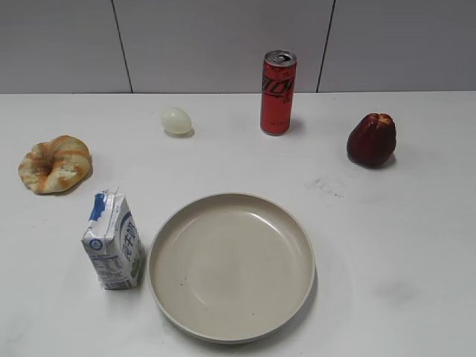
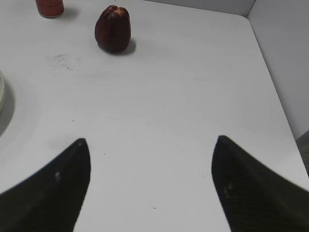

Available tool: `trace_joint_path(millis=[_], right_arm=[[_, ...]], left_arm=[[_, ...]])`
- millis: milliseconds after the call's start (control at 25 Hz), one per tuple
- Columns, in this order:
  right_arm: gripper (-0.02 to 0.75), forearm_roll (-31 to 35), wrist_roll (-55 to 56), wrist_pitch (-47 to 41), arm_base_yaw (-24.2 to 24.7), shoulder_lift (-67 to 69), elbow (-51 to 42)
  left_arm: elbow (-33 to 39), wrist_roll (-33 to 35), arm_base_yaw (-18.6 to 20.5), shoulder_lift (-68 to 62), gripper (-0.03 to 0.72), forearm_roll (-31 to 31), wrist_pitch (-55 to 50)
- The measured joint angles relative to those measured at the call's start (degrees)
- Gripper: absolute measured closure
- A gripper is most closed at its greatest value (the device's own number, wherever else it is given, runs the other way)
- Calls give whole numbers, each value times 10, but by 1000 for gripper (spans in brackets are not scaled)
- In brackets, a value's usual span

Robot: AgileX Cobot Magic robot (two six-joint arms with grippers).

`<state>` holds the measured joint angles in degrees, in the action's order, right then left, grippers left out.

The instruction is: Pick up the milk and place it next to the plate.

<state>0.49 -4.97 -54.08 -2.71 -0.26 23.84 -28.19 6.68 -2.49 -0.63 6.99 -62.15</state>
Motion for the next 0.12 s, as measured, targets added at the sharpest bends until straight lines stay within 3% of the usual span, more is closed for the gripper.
trace_joint_path(millis=[120], right_arm=[[147, 1, 0, 0, 0, 0, 0]], left_arm=[[0, 0, 0, 0, 459, 0, 0]])
